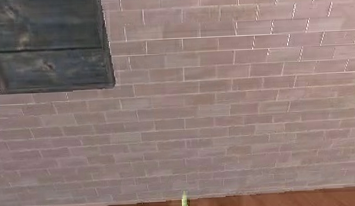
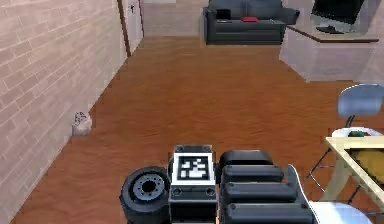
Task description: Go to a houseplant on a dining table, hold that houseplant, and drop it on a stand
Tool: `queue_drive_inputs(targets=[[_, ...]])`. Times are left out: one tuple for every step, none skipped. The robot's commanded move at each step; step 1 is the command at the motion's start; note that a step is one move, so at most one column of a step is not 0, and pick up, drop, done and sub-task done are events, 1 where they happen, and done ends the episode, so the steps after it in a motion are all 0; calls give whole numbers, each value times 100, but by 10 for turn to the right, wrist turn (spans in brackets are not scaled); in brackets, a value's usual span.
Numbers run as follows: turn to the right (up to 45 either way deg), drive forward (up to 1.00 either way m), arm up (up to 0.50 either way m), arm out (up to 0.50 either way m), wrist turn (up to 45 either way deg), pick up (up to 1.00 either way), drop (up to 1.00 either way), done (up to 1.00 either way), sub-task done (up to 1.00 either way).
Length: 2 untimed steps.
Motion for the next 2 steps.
queue_drive_inputs(targets=[[450, 0, 0, 0, 0, 0, 0, 0, 0], [420, 0, 0, 0, 0, 0, 0, 0, 0]])
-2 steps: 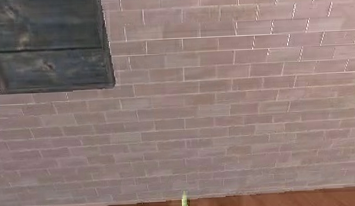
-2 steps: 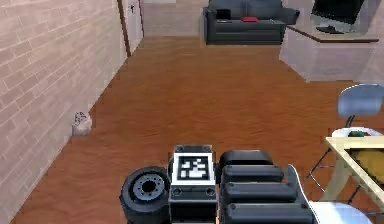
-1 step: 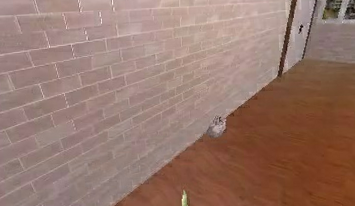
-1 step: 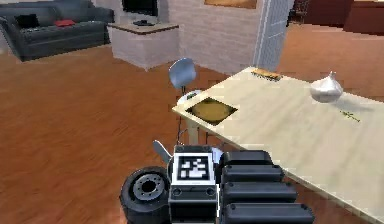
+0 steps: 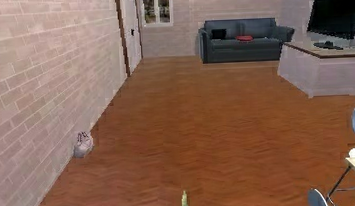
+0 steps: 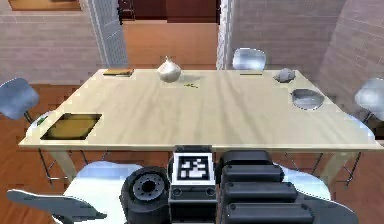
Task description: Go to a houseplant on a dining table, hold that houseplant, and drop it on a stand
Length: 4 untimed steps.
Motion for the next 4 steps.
queue_drive_inputs(targets=[[0, 85, 0, 0, 0, 0, 0, 0, 0], [300, 0, 0, 0, 0, 0, 0, 0, 0], [0, 100, 0, 0, 0, 0, 0, 0, 0], [0, 100, 0, 0, 0, 0, 0, 0, 0]])
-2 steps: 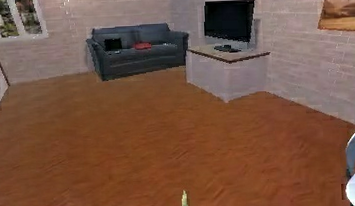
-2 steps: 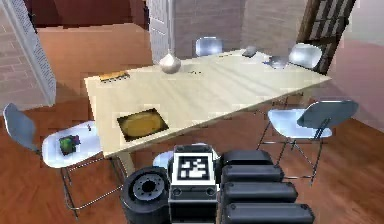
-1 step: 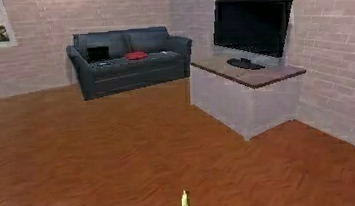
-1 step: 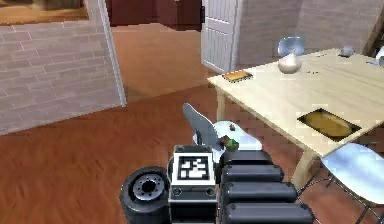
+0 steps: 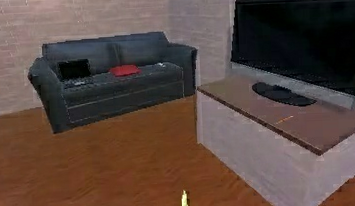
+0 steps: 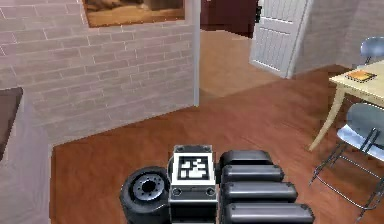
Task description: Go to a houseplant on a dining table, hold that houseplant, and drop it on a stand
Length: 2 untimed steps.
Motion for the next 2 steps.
queue_drive_inputs(targets=[[0, 100, 0, 0, 0, 0, 0, 0, 0], [30, 0, 0, 0, 0, 0, 0, 0, 0]])
